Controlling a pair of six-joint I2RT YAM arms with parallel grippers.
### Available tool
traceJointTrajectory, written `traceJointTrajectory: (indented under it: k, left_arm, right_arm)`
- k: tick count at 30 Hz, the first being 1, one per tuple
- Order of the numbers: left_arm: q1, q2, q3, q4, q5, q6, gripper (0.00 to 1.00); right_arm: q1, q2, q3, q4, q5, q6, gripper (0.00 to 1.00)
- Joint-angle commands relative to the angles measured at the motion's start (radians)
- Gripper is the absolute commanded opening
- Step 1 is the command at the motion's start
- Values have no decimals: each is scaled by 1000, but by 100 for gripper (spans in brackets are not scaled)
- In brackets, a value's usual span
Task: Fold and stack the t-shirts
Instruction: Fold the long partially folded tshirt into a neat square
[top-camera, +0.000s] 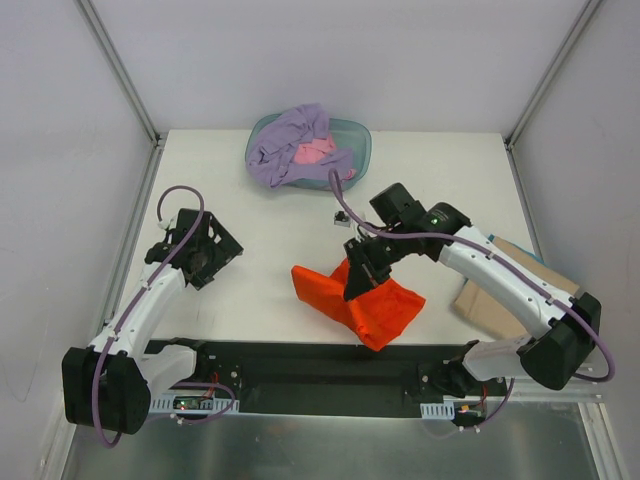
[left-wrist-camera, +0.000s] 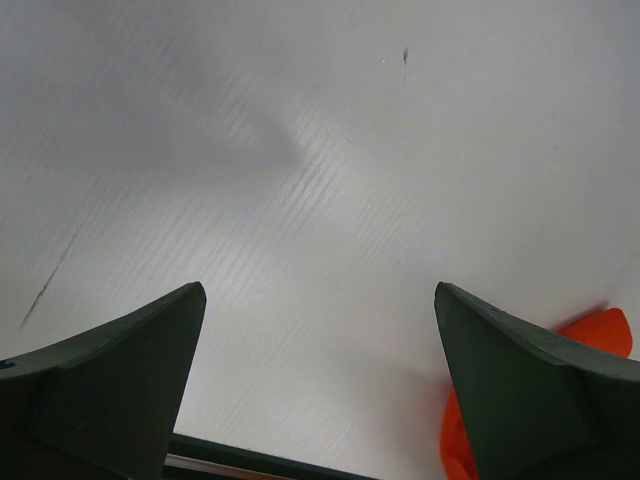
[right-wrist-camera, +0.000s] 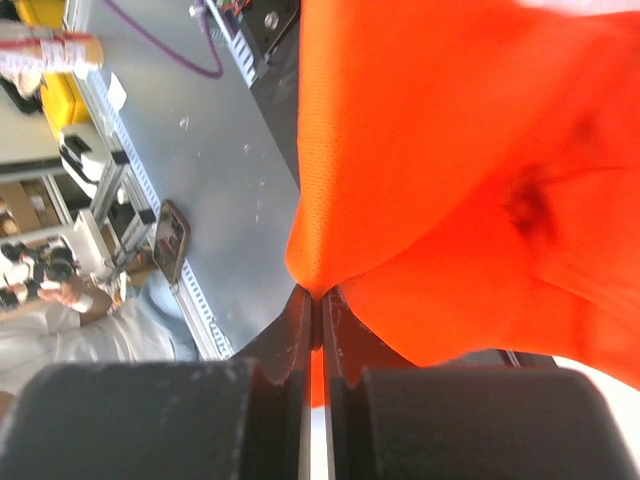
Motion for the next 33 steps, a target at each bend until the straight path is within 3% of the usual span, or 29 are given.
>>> traceJointTrajectory:
  k: [1,17,25,32,33]
  left_arm:
    - [9,-5,23,13,15,20,99]
    - [10,23,34,14,38,19,99]
    - [10,21,39,40,77,54,99]
    - [7,41,37,83,183,82,99]
    - [3,47,34,124,253,83,99]
  right_arm:
    - [-41,-38,-25,59,-33,39,1]
    - [-307,0,-270,191,-108,30,1]
    - [-410,46,-338,202,-73,-11,3]
    - [-467,109,-323,191,-15,-45,10]
    - [-472,120,-323,188,11,-46,11]
